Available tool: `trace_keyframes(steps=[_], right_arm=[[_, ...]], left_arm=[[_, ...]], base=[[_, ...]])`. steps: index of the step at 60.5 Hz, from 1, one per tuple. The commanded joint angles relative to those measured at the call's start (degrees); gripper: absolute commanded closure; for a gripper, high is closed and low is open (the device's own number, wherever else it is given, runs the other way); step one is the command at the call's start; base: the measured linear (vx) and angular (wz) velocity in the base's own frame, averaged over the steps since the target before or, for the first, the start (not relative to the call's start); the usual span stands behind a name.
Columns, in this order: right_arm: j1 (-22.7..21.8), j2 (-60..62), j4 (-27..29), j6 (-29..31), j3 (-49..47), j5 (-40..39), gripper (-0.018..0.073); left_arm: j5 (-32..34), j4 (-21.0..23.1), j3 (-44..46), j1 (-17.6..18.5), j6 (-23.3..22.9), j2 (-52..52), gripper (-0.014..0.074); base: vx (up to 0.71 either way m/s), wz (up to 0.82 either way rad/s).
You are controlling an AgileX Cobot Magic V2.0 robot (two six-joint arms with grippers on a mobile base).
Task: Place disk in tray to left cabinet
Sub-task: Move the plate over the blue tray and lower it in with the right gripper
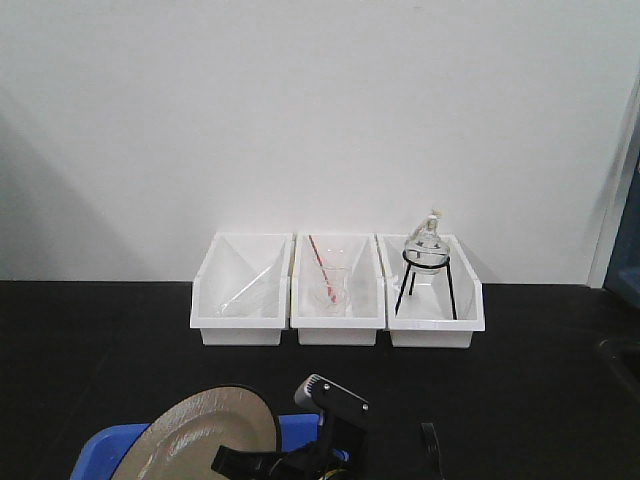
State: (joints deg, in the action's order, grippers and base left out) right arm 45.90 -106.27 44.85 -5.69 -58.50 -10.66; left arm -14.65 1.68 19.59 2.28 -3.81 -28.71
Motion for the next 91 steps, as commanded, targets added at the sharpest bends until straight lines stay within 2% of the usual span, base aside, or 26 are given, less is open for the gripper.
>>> trace_keyframes(steps=[1, 6, 21, 30, 46, 70, 77, 83, 86, 91], right_arm=[[-0.15, 2.67, -0.83, 8.18, -1.4, -0.98, 0.0442], [-0.56, 2.67, -0.65, 10.99, -1.4, -0.86, 0.0384], [-2.55, 2.67, 0.66, 10.92, -1.4, 2.41, 0.0135], [-2.62, 2.67, 0.66, 10.92, -1.4, 4.21, 0.0058], [-3.96, 2.73, 0.42, 12.43, -1.4, 6.13, 0.0055], [-16.28, 6.06, -1.34, 14.87, -1.4, 18.59, 0.0055], [-18.45, 7.0, -1.25, 15.04, -1.4, 18.61, 0.0055], [-18.64, 7.0, -1.18, 15.21, -1.4, 18.81, 0.0055], [-18.58, 7.0, -1.42, 16.51, -1.4, 19.95, 0.0057], [-18.58, 7.39, -3.76, 22.28, -1.4, 23.6, 0.0058]], left_arm=[[4.3, 0.44, 1.52, -0.16, 0.03, -0.55, 0.0202], [4.3, 0.44, 1.52, -0.16, 0.03, -0.55, 0.0202], [4.3, 0.44, 1.52, -0.16, 0.03, -0.55, 0.0202], [4.3, 0.44, 1.52, -0.16, 0.03, -0.55, 0.0202], [4.3, 0.44, 1.52, -0.16, 0.03, -0.55, 0.0202], [4.64, 0.44, 1.52, -0.16, 0.03, -0.55, 0.0202], [5.84, 0.44, 1.52, -0.16, -0.01, -0.55, 0.0202], [7.96, 0.48, 1.52, -0.16, -0.8, -0.57, 0.0202], [7.82, 0.48, 1.86, -0.16, -0.8, -0.85, 0.0197], [5.06, 0.48, 3.72, -0.16, -0.8, -2.66, 0.0183]], base=[[0.0, 0.0], [0.0, 0.0], [0.0, 0.0], [0.0, 0.0], [0.0, 0.0], [0.0, 0.0], [0.0, 0.0], [0.0, 0.0], [0.0, 0.0], [0.0, 0.0]])
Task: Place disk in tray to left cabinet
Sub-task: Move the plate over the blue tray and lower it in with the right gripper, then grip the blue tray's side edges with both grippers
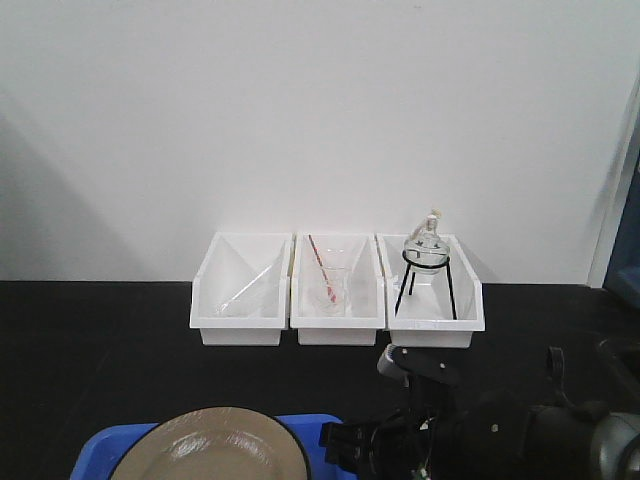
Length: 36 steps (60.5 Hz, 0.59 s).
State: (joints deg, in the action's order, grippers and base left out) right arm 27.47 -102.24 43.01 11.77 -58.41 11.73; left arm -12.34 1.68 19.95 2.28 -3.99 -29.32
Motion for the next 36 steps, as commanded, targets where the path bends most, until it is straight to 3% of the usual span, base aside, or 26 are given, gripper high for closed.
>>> trace_keyframes(steps=[1, 9, 17, 25, 36], right_arm=[[-0.2, 3.43, -2.35, 6.06, -1.49, 2.01, 0.0058], [-0.2, 4.61, -3.5, 7.95, -1.49, 8.43, 0.0058], [-0.8, 4.73, -3.64, 3.66, -1.49, 11.91, 0.0058], [-5.23, 4.67, -4.07, -1.07, -1.87, 13.52, 0.0058], [-10.7, 1.92, -4.13, 1.11, -8.61, 26.0, 0.0058]], left_arm=[[1.52, 0.48, 4.16, -0.16, -0.62, -2.83, 0.0178], [-7.12, 0.48, 10.92, -0.16, -0.62, -10.02, 0.0153], [-14.93, 0.48, 19.24, -0.16, -0.62, -19.54, 0.0153], [-21.14, 0.55, 27.4, -0.16, -0.62, -29.13, 0.0153], [-24.21, 0.8, 33.5, -0.16, 1.6, -41.74, 0.0153]], base=[[0.0, 0.0], [0.0, 0.0], [0.0, 0.0], [0.0, 0.0], [0.0, 0.0]])
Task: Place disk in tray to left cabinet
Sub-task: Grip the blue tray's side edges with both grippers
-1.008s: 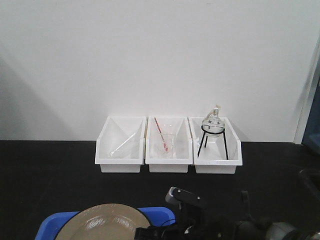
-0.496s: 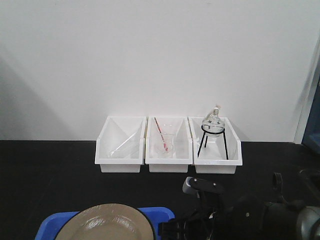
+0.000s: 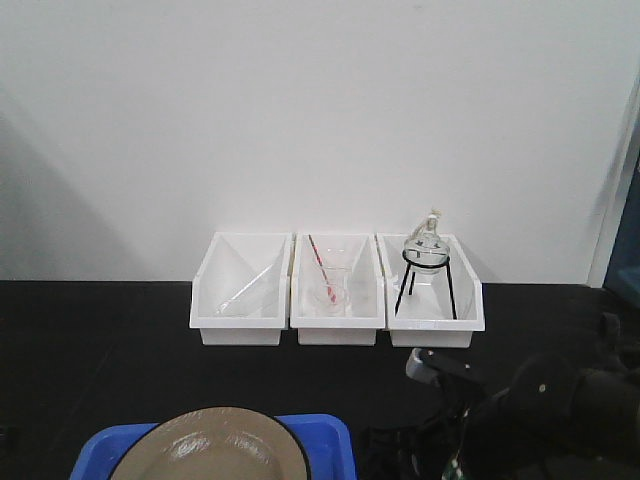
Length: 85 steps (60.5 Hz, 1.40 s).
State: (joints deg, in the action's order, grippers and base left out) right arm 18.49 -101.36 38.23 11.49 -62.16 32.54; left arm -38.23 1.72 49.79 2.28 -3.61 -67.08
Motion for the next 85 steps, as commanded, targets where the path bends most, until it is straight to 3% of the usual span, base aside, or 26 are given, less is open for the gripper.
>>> trace_keyframes(steps=[1, 5, 20, 26, 48, 76, 85], right_arm=[[-1.91, 0.6, 0.43, 1.65, -5.57, 6.1, 0.0058], [-1.91, -1.54, -0.75, 1.88, -8.46, 8.86, 0.0058], [-0.15, -7.81, -2.34, 1.18, -13.09, 10.1, 0.0058], [0.97, -8.72, -1.96, 0.53, -13.15, 8.66, 0.0058], [3.93, -10.42, -1.82, -0.51, -13.15, 5.88, 0.0058], [4.61, -11.49, -2.72, -0.7, -13.15, 3.63, 0.0058], [4.61, -13.06, -2.65, -0.64, -13.15, 3.75, 0.0058]], left_arm=[[1.85, 1.05, 4.01, -0.16, 1.71, -5.41, 0.0153], [2.73, 2.28, 4.31, -0.16, 3.28, -8.95, 0.0153], [5.86, 13.81, 4.31, -0.16, 13.14, -21.54, 0.0153], [7.23, 13.93, 4.31, -0.16, 15.02, -24.29, 0.0153], [13.43, 13.93, 4.88, -0.16, 15.03, -28.65, 0.0153], [12.99, 14.04, 4.88, -0.1, 15.03, -32.08, 0.0153], [13.06, 16.76, 4.82, -0.1, 15.03, -32.46, 0.0153]], base=[[0.0, 0.0], [0.0, 0.0], [0.0, 0.0], [0.0, 0.0], [0.0, 0.0], [0.0, 0.0], [0.0, 0.0]])
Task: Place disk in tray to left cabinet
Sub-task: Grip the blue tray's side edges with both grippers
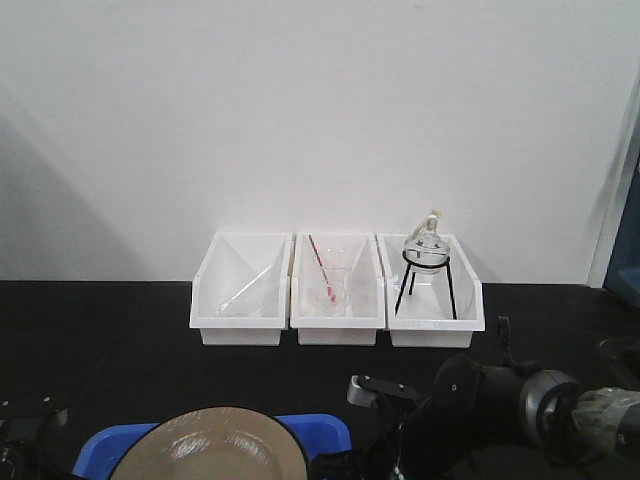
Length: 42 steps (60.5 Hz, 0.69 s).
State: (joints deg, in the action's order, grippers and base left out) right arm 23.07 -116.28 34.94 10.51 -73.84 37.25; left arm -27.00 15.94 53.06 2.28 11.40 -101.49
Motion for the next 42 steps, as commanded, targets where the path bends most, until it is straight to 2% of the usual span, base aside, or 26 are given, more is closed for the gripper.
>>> trace_keyframes(steps=[1, 12, 20, 27, 42], right_arm=[[0.03, 1.67, 0.64, 0.48, -1.47, -0.86, 0.0058], [0.03, 0.97, 1.35, 2.66, -1.47, -0.89, 0.0062], [0.03, 0.97, 2.02, 3.46, -1.47, -0.51, 0.0107], [0.03, 0.97, 2.03, 2.99, -1.47, 1.19, 0.0188], [0.03, 1.18, 5.56, 2.82, -1.47, 3.95, 0.0445]], left_arm=[[1.83, 2.79, 1.55, -0.1, 0.01, 1.89, 0.0153], [1.64, 3.66, 1.55, -0.1, 0.01, 0.9, 0.0153], [1.54, 5.91, 1.55, -0.03, 0.01, 0.29, 0.0169], [0.98, 6.37, 1.55, 0.44, 0.01, 0.23, 0.0246], [-2.04, 7.26, 1.55, 0.55, 0.01, 0.34, 0.0516]], base=[[0.0, 0.0], [0.0, 0.0], [0.0, 0.0], [0.0, 0.0], [0.0, 0.0]])
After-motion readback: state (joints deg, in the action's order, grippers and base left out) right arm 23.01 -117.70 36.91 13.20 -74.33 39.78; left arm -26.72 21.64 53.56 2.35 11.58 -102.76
